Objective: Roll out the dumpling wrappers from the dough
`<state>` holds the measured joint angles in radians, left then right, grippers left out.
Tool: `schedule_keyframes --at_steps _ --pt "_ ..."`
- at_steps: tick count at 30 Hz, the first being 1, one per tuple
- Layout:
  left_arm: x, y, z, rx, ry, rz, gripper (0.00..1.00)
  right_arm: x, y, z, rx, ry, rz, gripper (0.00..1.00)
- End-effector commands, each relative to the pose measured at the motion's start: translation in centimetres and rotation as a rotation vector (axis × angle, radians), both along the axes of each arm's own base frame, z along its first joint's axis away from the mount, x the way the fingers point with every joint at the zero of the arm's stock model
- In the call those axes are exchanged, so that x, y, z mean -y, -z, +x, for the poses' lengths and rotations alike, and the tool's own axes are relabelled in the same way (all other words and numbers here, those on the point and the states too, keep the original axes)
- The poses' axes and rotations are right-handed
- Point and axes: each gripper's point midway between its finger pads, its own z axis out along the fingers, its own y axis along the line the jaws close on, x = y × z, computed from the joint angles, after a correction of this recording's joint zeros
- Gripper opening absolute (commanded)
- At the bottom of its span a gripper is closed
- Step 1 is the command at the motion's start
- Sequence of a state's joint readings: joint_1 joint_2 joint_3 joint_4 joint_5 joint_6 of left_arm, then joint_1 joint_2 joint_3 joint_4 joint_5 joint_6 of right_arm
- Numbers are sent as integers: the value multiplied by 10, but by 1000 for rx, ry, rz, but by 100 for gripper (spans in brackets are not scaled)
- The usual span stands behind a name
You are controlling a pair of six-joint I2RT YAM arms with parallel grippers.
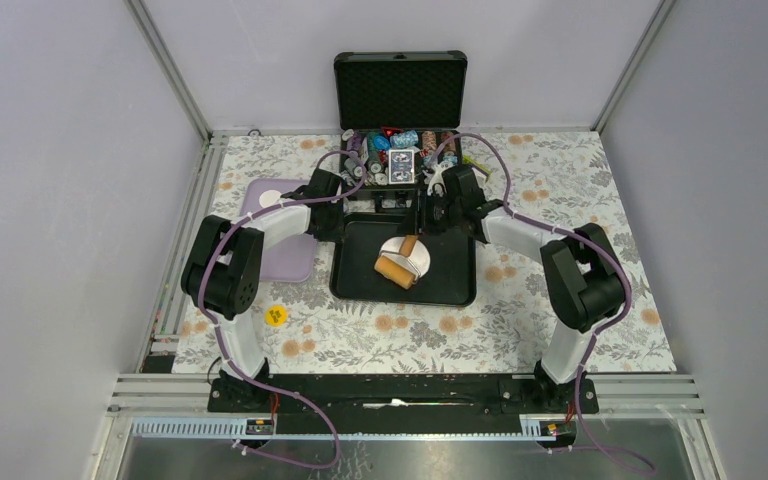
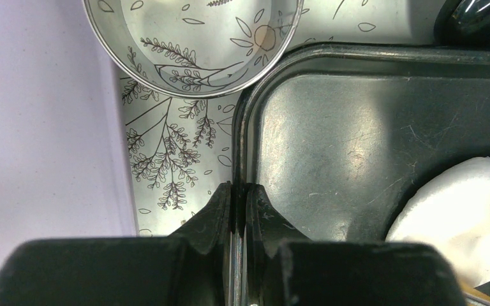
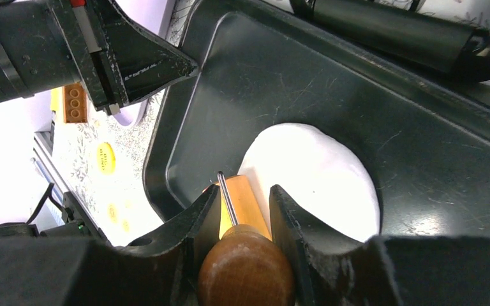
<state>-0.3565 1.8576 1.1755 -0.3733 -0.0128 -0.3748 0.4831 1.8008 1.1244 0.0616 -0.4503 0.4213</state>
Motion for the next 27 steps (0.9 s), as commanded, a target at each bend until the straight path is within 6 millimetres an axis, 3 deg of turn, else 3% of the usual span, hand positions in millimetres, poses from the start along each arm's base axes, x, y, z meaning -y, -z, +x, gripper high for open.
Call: schedule_keyframes --at_steps 1,6,12,15,18,21,24,27 --pt "-20 9 -10 -22 -37 96 0 31 69 -35 -92 -36 -238 0" --pt "-20 10 -11 -24 -36 95 0 27 65 -32 -72 -49 -244 0" --pt "-21 9 -11 -24 -35 96 0 49 32 14 14 39 -230 0" --pt "-20 9 -11 -22 -35 95 0 57 23 27 35 52 -221 0" --pt "-20 9 -10 -22 -35 95 0 43 13 15 -15 -60 -144 0" --pt "-20 9 -10 -22 -35 95 0 18 -15 -4 -69 -212 0 0" --pt "-20 9 -11 -24 -34 94 0 16 -40 9 21 -230 -7 0" --pt "-20 9 -10 -24 -34 94 0 26 -41 28 121 -214 -97 0"
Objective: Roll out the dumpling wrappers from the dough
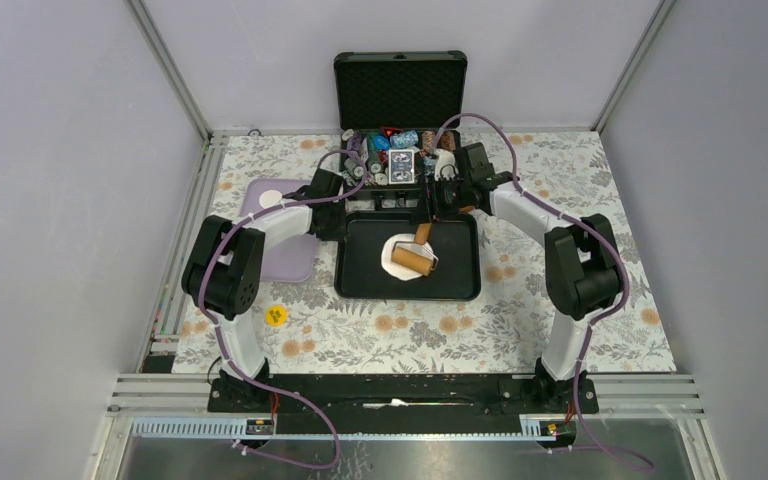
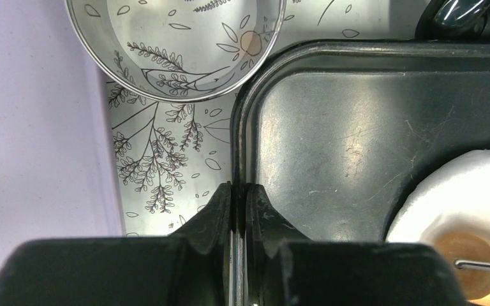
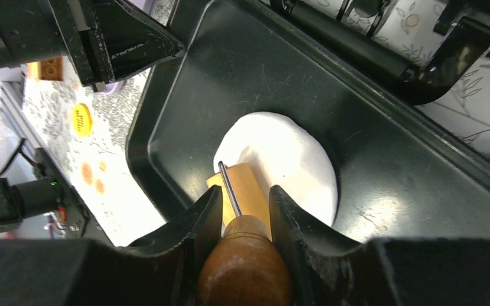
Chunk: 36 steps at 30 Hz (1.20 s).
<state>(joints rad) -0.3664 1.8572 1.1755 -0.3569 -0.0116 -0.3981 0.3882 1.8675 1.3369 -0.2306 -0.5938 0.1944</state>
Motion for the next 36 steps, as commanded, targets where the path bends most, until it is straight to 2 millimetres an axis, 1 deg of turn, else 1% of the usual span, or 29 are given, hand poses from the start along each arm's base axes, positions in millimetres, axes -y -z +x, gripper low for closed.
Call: schedule_keyframes --at_steps 1,4,6,9,14,18,21,23,25,26,29,31,33,34,36 --pt "-26 11 -13 -37 -24 111 0 5 -20 16 148 -72 -65 0" --pt "-26 11 -13 -36 -24 111 0 15 2 19 155 -89 -140 0" --pt "-26 11 -12 -36 -24 110 0 19 18 13 134 -107 -169 0" --pt "-26 11 -12 -36 -24 110 0 20 37 -5 64 -124 -162 0" --pt "-26 11 -13 -37 -24 110 0 14 54 -34 6 -156 -160 0" --pt "-26 11 -12 -36 -24 110 0 11 67 -53 -43 -177 -163 0" --pt "-26 11 -13 -37 -24 111 0 10 73 -59 -54 -184 -166 0" --pt "-26 11 -13 -37 -23 111 0 9 71 -57 -46 -183 -167 0" --pt "-26 11 -13 -37 -22 110 0 7 60 -48 -14 -173 -158 0" --pt "-26 11 -13 -37 -23 110 0 7 50 -41 -2 -156 -138 0" --pt "-26 12 -13 -39 -22 111 0 1 5 -19 33 -123 -35 0" --pt "-26 12 -13 -39 -22 111 0 -2 -28 -7 70 -109 29 0" --pt "-26 12 -13 -39 -21 109 0 -5 -55 2 110 -95 70 0" --pt "-26 11 -13 -38 -21 109 0 -6 -65 8 132 -86 80 0" --pt "-26 12 -13 -39 -21 109 0 -6 -73 20 182 -62 78 0"
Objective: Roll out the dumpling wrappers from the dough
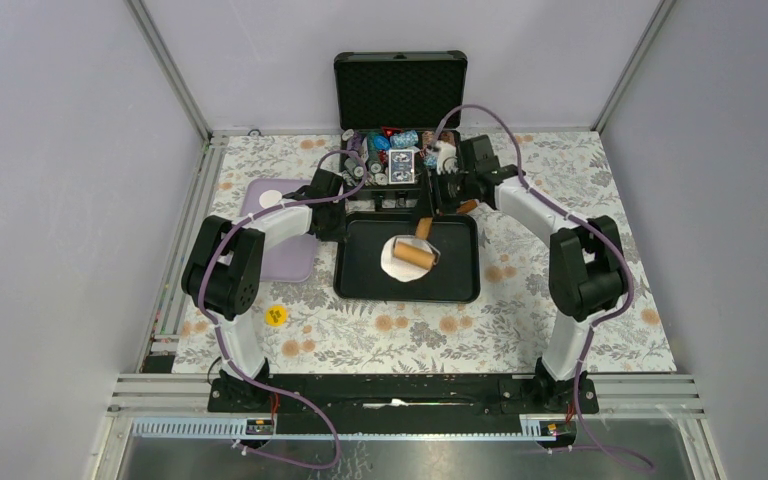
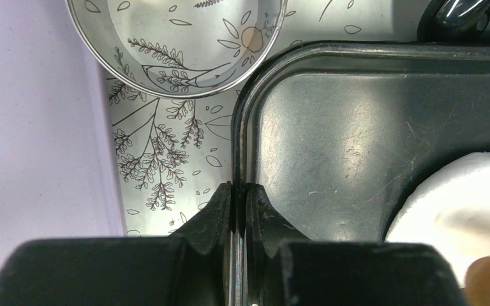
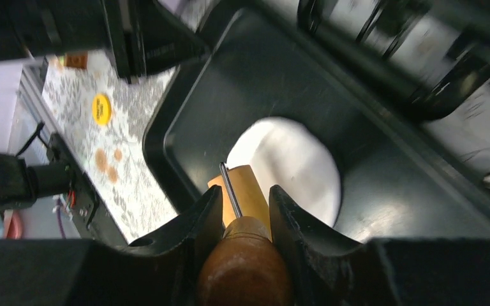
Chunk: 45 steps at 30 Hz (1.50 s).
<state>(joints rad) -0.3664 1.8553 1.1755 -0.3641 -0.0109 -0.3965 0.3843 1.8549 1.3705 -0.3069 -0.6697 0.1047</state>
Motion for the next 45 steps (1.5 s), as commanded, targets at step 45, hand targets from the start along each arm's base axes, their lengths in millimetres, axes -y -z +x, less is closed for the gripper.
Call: schedule_keyframes --at_steps 45 --pt "-27 11 -10 -32 -30 89 0 -3 -44 40 259 137 -30 0"
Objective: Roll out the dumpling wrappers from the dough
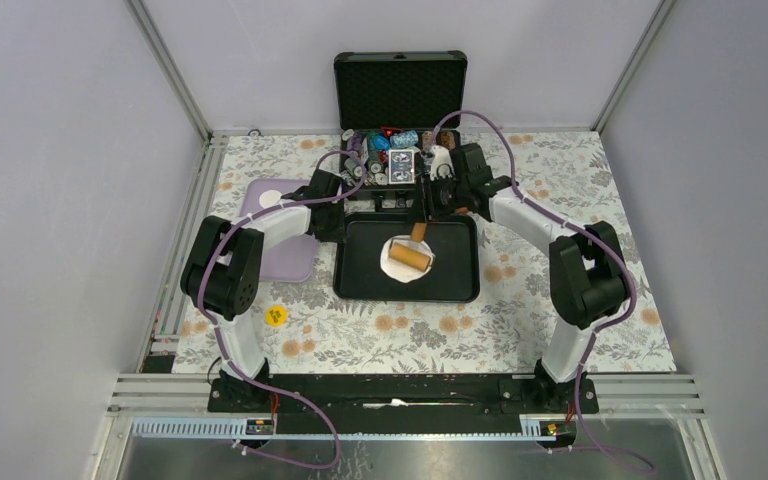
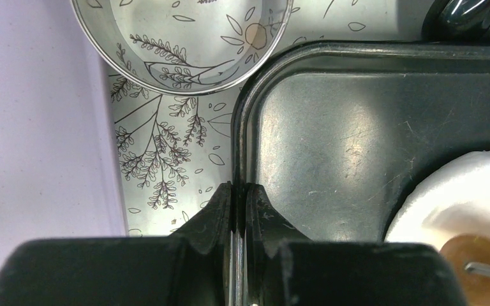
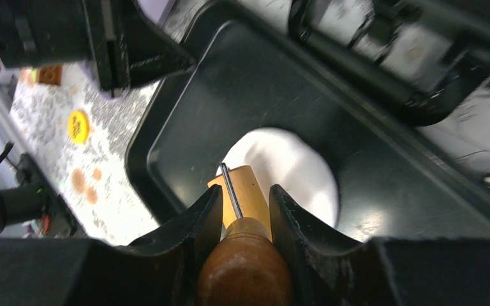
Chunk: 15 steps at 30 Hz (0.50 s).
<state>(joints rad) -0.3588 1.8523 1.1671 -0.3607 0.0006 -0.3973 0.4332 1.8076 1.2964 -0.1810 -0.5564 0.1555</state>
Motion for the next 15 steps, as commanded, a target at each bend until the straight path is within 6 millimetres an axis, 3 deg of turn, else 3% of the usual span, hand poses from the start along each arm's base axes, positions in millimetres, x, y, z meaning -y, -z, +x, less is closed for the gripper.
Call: schedule_keyframes --at_steps 1,4,6,15 --pt "-25 10 -9 -26 -28 97 0 9 -39 43 175 102 -28 0" --pt "-25 10 -9 -27 -27 99 0 11 -22 54 173 137 -60 0" --pt "-26 10 -10 -28 -28 99 0 8 -6 51 153 136 -78 0" --pt "-26 10 -9 -27 -28 99 0 -2 51 8 76 63 -172 0"
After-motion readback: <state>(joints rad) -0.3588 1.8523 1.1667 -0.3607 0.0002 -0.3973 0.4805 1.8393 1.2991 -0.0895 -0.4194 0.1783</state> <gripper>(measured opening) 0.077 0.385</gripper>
